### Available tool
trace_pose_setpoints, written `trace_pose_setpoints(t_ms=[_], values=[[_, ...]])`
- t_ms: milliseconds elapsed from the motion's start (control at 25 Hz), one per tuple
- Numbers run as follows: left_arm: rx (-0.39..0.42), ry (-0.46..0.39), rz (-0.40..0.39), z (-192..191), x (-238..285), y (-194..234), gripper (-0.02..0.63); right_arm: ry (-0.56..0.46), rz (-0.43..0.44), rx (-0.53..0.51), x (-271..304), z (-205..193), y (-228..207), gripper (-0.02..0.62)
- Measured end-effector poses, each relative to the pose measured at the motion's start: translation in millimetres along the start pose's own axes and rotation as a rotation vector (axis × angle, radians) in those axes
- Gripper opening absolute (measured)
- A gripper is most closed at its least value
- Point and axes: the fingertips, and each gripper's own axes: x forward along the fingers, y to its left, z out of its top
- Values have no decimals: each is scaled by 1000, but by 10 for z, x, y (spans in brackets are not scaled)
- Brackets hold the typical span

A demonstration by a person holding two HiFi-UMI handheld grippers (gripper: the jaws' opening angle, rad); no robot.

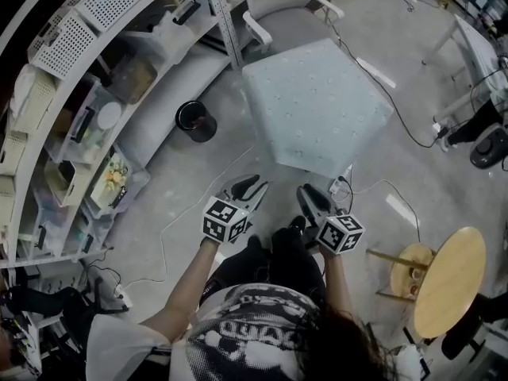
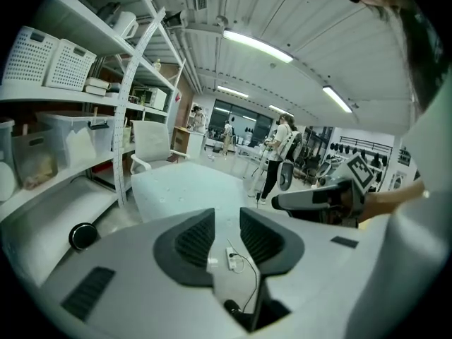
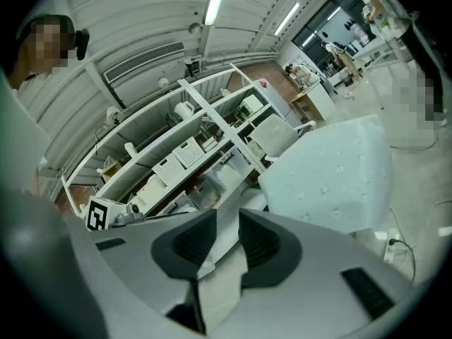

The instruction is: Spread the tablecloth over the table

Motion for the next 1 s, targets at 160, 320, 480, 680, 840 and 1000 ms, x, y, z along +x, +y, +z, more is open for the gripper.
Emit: trace_pose_setpoints(t_ms=[160,320,480,680,840,1000], values=[[-2,-29,-31,-23,-273,-94,115,-24,-14,-49,-85,-46,283,86],[12,-66,-66,-18,-523,-218,108,-44,-18,-146,-156,-101,606,86],[33,-101,-89,-10,-757,-306,97,-75,-12,-213,-221,-152,907,68],[57,-149,-85,3,-1045,-350,65,-101,0,-245,-306,-214,1177,56],[63,-188,-78,32,-1227,-382,36,-114,-4,-283,-362,-233,1324,40],[68,-214,-98,47,-1354,-464,20,-125,-33,-348,-426,-256,1418,-8]])
